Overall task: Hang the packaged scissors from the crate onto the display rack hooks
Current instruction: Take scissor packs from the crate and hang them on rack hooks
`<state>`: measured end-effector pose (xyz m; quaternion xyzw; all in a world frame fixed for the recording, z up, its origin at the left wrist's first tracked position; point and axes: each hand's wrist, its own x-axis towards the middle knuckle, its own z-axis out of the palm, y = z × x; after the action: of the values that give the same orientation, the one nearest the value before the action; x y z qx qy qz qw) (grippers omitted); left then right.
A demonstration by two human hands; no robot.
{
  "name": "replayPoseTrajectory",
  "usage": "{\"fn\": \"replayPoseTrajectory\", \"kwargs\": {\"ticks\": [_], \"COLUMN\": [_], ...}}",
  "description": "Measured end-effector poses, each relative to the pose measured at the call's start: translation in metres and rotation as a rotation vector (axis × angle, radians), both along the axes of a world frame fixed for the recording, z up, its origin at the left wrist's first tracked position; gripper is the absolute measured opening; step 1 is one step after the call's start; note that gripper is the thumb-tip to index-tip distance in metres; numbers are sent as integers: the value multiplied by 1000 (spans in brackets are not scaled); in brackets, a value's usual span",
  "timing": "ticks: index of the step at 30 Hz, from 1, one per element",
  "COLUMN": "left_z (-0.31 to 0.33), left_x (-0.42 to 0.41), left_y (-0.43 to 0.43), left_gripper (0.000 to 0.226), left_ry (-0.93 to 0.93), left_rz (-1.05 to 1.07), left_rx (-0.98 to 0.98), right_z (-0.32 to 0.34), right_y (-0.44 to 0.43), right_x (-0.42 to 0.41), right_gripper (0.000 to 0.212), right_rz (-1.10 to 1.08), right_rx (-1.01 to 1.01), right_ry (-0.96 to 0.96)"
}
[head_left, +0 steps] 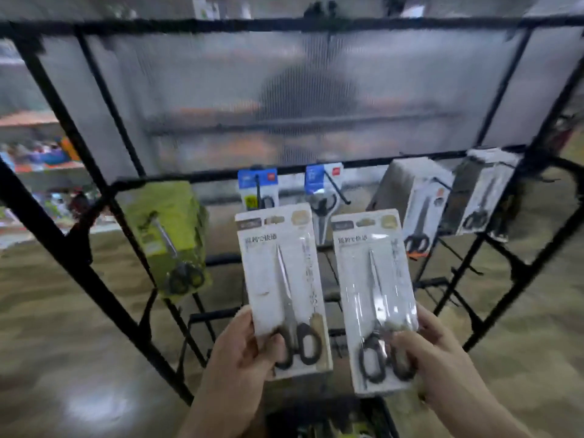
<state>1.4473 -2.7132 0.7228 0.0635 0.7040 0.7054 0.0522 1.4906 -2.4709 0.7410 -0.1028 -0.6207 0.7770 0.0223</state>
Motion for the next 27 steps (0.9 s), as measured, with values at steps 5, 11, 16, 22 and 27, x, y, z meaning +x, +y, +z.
{"fn": "replayPoseTrajectory", "kwargs": {"ticks": [5, 11, 16, 22, 27], "left_z": [35, 47, 53, 33, 33], "left_x": [8, 8, 0, -7, -6], "left_y": [32, 104, 181, 253, 275], "left_gripper": [29, 24, 34, 38, 39], "left_ry": [39, 0, -1, 40, 42], "left_rz": [-106, -121, -99, -78, -78], "left_rx": [47, 52, 24, -65, -59], "right_z": [34, 37, 32, 18, 11], "right_y": [36, 109, 192, 258, 281], "right_x": [15, 15, 11, 2, 2], "right_gripper": [37, 35, 28, 26, 15], "right_rz": [-59, -83, -58, -106, -144], "right_rx": [49, -9, -16, -2, -11], "right_ry": [85, 68, 104, 91, 129]}}
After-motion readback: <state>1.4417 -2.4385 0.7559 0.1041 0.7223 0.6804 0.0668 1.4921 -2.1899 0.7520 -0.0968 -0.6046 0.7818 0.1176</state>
